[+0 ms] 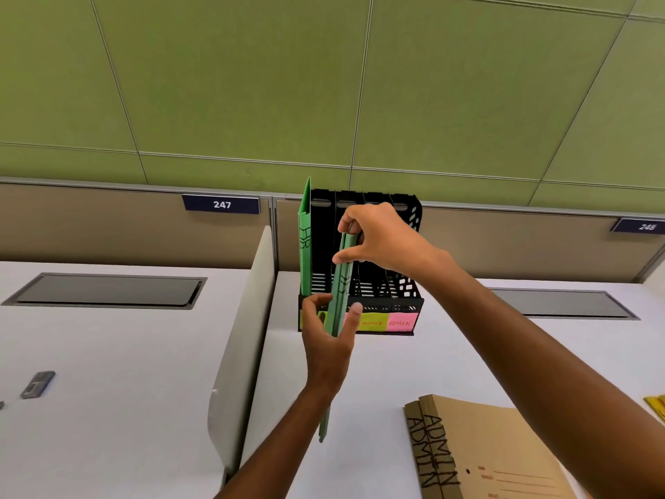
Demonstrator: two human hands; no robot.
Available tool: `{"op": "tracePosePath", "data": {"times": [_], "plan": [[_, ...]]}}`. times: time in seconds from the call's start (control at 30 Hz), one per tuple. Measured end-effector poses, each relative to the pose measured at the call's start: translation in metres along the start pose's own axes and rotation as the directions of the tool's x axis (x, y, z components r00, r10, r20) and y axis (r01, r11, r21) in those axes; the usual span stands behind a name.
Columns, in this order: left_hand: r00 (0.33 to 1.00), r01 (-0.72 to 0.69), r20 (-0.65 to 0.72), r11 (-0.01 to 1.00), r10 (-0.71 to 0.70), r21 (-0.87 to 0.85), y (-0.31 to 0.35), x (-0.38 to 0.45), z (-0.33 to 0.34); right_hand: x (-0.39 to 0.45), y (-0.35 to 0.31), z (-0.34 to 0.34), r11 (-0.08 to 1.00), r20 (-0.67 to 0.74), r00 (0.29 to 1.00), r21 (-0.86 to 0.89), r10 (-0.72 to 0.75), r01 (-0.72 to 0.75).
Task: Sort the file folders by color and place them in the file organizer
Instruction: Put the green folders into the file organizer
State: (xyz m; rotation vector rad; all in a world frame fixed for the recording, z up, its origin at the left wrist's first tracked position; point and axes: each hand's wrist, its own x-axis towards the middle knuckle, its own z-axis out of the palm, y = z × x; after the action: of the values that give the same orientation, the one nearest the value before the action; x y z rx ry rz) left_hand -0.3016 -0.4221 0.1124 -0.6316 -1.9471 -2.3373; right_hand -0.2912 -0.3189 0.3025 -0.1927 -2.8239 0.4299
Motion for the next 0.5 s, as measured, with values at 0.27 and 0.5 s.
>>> {"op": "tracePosePath", "data": {"times": [0.27,0.5], "plan": [[0.987,0.121,-0.107,0.992,-0.117,0.038,-0.039,0.027,-0.035,0.011,0.008,-0.02,0.992,0.008,1.0,-0.126,-0.024,0.025],[0.999,0.0,0.045,0.865,-0.026,0.502,-0.106,0.044,-0.063,0.023,-0.003,-0.059,0.974,-0.038,0.995,-0.209,-0.097,0.087]]}}
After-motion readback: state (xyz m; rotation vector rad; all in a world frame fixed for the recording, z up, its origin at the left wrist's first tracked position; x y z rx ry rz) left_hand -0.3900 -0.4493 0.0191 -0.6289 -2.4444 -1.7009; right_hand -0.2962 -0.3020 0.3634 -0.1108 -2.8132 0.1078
